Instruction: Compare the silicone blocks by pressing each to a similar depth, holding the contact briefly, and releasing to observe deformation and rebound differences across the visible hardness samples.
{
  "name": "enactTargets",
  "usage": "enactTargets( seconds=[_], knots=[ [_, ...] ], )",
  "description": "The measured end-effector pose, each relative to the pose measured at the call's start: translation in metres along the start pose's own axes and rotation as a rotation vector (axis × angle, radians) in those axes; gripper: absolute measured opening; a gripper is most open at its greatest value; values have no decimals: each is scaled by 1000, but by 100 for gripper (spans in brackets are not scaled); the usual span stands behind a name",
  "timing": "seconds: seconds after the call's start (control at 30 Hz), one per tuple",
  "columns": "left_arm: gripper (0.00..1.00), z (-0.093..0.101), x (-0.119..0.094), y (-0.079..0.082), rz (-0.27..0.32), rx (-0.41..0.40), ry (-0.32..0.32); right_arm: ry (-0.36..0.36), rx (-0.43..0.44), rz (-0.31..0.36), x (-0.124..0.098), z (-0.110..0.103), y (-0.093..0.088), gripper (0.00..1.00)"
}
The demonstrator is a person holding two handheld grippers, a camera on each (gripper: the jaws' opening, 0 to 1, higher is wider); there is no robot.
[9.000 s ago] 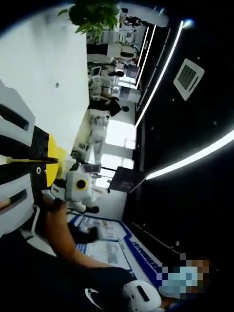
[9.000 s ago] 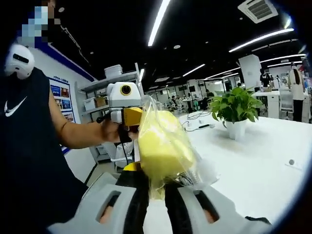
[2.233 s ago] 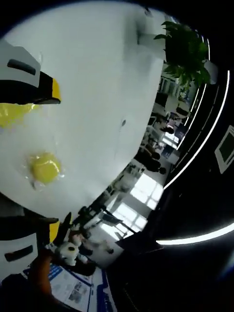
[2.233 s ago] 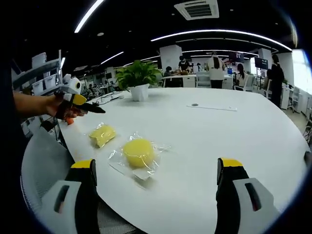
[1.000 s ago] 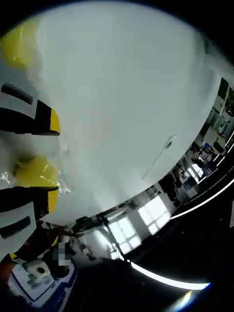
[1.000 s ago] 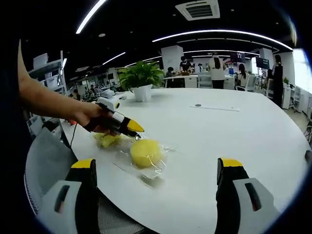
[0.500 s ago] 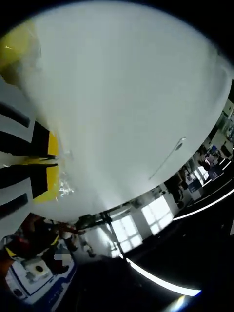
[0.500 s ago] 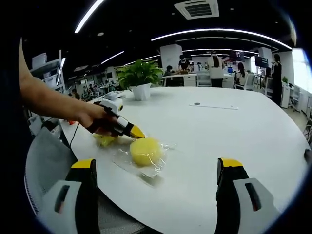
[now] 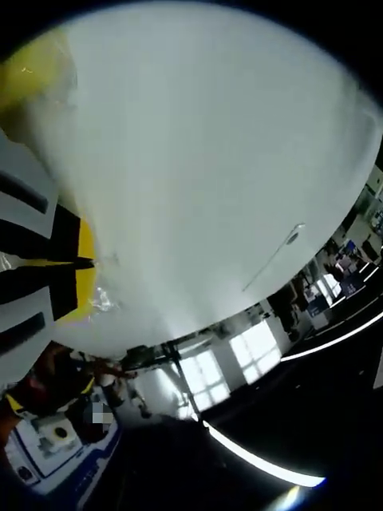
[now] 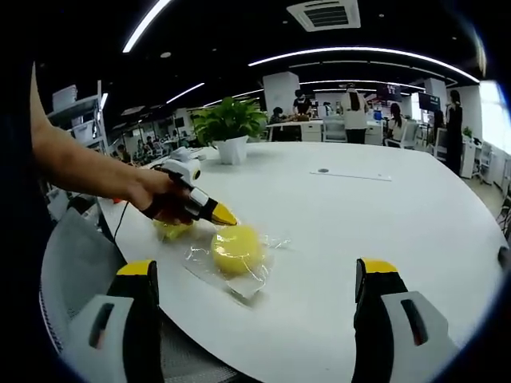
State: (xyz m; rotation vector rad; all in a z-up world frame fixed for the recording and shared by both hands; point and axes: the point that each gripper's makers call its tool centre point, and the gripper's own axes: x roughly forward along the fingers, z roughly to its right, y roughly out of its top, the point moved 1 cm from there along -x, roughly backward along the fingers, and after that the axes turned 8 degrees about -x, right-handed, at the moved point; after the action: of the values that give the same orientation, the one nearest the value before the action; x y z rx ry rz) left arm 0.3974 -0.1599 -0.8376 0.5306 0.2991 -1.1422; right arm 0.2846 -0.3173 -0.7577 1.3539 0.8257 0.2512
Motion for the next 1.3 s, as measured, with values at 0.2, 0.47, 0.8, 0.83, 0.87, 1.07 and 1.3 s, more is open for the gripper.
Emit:
enactTargets(
  seconds=[0.2, 0.47, 0.8, 0.83, 0.87, 1.07, 1.3],
  knots=[
    [0, 5, 1, 0, 7, -22, -18, 2, -1, -1, 0, -1, 0, 96],
    [0, 19, 1, -2, 15, -9, -61, 1, 0, 3, 0, -2, 1, 96],
    [0, 29, -1, -3, 23, 2, -98, -1, 2, 6, -2, -3, 1, 96],
    [0, 30, -1, -2, 23, 6, -104, -2, 2, 7, -2, -3, 1, 96],
    [0, 32, -1, -3, 23, 5, -106, -2, 3, 7, -2, -2, 1, 96],
    [0, 48, -3, -3, 26, 40, -151, -5, 1, 9, -3, -2, 2, 96],
    [0, 69, -6, 2, 36, 145, -176, -7, 4, 12, -3, -2, 2, 96]
  ],
)
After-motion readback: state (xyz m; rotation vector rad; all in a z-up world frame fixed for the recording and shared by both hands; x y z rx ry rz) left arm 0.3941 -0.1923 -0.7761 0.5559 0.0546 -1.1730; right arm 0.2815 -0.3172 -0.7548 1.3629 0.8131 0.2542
